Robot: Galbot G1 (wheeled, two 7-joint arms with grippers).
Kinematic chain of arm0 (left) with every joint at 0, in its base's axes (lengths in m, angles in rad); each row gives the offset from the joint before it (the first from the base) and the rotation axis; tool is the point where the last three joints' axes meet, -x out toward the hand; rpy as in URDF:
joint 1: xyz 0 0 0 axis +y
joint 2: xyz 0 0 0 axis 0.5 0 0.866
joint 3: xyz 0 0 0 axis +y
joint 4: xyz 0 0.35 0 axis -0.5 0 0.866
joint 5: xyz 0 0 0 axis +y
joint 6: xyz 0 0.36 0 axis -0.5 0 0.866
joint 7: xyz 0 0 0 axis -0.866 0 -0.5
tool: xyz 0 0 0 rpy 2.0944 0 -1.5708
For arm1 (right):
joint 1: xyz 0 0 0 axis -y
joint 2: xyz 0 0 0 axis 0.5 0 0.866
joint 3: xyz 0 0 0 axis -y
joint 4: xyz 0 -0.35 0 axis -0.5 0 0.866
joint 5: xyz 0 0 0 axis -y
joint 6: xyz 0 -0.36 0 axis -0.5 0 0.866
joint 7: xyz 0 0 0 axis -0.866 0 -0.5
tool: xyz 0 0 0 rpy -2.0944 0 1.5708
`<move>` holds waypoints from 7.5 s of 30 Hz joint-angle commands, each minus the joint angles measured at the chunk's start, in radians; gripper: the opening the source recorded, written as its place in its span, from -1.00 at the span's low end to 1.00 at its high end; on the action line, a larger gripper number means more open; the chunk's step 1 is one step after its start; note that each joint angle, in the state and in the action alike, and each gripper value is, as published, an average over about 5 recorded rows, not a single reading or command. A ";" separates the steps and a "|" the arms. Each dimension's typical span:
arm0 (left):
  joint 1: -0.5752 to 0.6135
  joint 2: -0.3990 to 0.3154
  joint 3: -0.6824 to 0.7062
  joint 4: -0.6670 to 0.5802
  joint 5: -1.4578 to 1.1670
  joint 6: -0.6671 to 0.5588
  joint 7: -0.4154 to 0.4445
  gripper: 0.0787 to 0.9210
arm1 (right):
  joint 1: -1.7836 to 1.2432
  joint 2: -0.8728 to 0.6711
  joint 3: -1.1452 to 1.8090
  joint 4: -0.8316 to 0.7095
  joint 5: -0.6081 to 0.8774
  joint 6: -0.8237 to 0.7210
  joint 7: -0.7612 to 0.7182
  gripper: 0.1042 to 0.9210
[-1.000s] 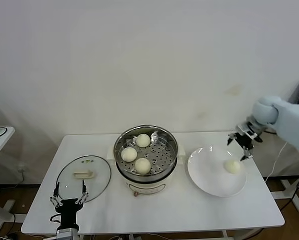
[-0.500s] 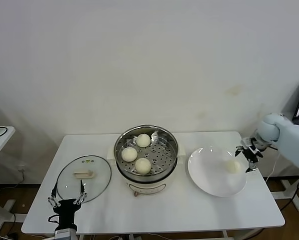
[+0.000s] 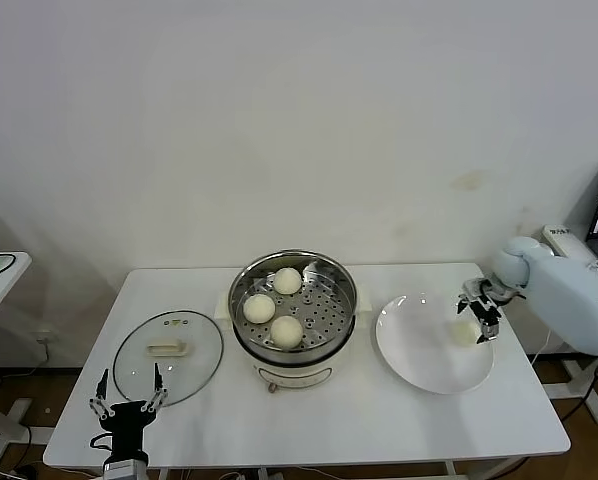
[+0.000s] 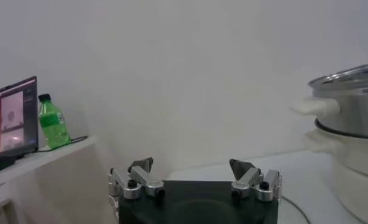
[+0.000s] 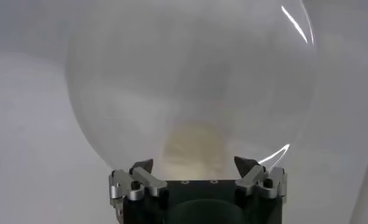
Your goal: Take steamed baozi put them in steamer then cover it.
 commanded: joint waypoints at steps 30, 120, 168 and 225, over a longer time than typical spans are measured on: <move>-0.005 -0.007 0.008 0.005 0.008 0.000 -0.002 0.77 | 0.075 0.036 0.015 -0.002 0.023 -0.017 -0.006 -0.11; -0.060 0.003 0.005 0.027 -0.029 -0.001 -0.001 0.77 | 0.594 0.430 -0.753 0.339 0.968 -0.433 0.201 -0.04; -0.059 0.008 -0.003 0.034 -0.039 -0.005 0.000 0.77 | 0.598 0.444 -0.745 0.348 0.943 -0.429 0.179 0.74; -0.047 0.065 -0.011 0.092 0.021 -0.075 -0.029 0.77 | -1.309 0.052 1.595 1.004 0.803 0.046 1.036 0.76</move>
